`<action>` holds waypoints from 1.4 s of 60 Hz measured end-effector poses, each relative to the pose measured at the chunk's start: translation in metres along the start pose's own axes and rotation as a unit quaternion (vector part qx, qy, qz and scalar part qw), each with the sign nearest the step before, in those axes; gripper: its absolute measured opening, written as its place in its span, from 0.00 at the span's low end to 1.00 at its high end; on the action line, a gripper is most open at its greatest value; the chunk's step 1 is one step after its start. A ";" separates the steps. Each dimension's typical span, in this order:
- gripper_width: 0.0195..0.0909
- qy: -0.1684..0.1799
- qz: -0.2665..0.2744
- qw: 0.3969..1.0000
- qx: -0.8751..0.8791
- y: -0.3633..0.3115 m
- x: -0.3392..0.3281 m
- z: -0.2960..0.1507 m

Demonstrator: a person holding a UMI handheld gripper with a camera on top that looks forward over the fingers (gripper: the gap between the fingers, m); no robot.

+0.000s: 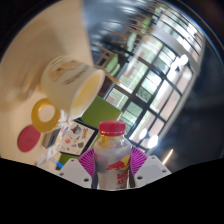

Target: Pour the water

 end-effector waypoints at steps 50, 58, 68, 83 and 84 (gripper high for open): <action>0.32 -0.008 0.241 0.654 0.717 0.012 -0.022 0.081; 0.32 -0.015 0.184 0.433 0.882 -0.054 -0.016 0.076; 0.32 -0.020 0.159 0.441 0.883 -0.090 -0.006 0.056; 0.36 -0.023 0.161 0.489 0.857 -0.110 0.001 0.045; 0.36 -0.023 0.161 0.488 0.858 -0.111 0.002 0.046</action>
Point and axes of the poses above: the point between the fingertips, and its own axes, seen from behind it with the camera up: y to the right, z down, x forward, the way the camera looks, the point moved 9 cm from there along -x, backward, against the way the camera looks, and after that the axes turned 12 degrees about y, right-handed, at the moved point
